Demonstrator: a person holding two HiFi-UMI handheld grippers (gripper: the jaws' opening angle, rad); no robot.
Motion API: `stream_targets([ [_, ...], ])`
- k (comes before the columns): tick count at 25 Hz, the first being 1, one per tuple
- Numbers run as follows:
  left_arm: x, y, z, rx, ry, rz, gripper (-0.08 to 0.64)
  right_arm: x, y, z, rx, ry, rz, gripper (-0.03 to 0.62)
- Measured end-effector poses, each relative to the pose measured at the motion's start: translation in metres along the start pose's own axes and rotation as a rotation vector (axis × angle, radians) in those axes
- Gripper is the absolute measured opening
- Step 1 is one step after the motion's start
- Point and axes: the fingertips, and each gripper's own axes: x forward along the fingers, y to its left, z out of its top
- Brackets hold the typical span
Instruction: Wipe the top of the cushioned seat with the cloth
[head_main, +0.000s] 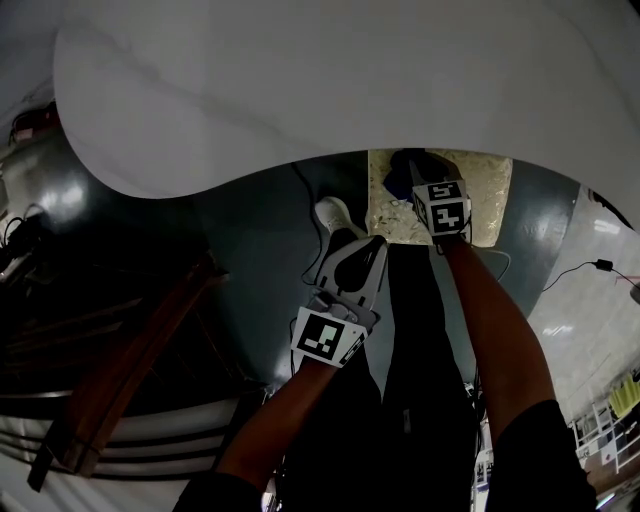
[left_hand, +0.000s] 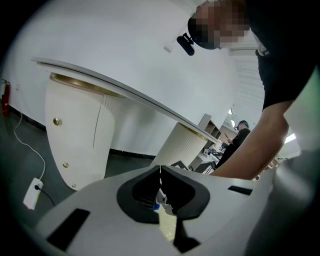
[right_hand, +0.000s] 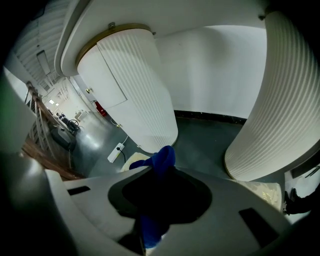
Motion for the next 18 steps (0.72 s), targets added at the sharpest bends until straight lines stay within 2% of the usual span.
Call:
stream_targets([
  [9, 0.004, -0.013, -0.007, -0.033, 0.010, -0.009, 0.020, -0.014, -0.025, -0.019, 0.026, 0.001, -0.039, 0.098],
  [18, 0.011, -0.034, -0.005, -0.005, 0.013, -0.002, 0.020, -0.031, -0.055, -0.033, 0.003, -0.002, -0.058, 0.098],
])
